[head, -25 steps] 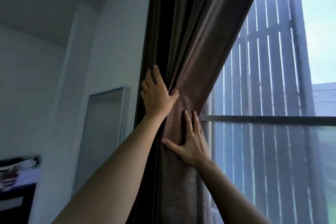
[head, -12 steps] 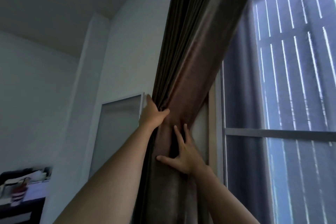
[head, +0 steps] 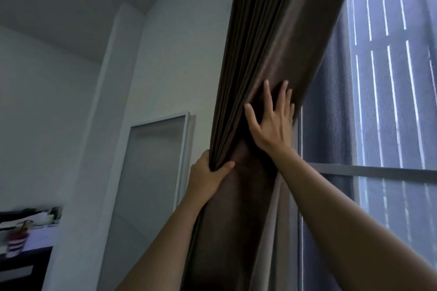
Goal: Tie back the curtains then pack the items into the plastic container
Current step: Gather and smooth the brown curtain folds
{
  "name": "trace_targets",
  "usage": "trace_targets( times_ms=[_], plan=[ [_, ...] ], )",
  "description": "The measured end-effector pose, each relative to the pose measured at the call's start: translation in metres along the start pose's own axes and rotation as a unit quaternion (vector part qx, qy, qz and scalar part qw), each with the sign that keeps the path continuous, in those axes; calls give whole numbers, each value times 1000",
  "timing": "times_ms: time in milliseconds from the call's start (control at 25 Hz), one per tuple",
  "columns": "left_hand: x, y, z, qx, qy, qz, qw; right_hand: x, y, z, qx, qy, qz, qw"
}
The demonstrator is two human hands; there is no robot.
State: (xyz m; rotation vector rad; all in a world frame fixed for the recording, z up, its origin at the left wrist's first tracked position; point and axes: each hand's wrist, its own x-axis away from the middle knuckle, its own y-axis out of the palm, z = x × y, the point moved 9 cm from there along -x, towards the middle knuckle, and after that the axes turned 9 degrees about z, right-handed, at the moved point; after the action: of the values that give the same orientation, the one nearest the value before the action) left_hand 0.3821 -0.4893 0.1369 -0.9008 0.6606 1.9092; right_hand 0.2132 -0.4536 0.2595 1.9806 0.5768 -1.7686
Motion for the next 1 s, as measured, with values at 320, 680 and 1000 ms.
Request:
trace_targets(
  times_ms=[320, 680, 1000],
  plan=[
    [-1, -23, -5, 11, 6, 64, 998, -37, 74, -18, -6, 17, -184, 983],
    [3, -40, 1, -97, 41, 25, 994, -33, 64, -29, 3, 73, -287, 955],
    [63, -8, 80, -176, 145, 34, 973, -16, -48, -1, 37, 51, -274, 960]
  ],
)
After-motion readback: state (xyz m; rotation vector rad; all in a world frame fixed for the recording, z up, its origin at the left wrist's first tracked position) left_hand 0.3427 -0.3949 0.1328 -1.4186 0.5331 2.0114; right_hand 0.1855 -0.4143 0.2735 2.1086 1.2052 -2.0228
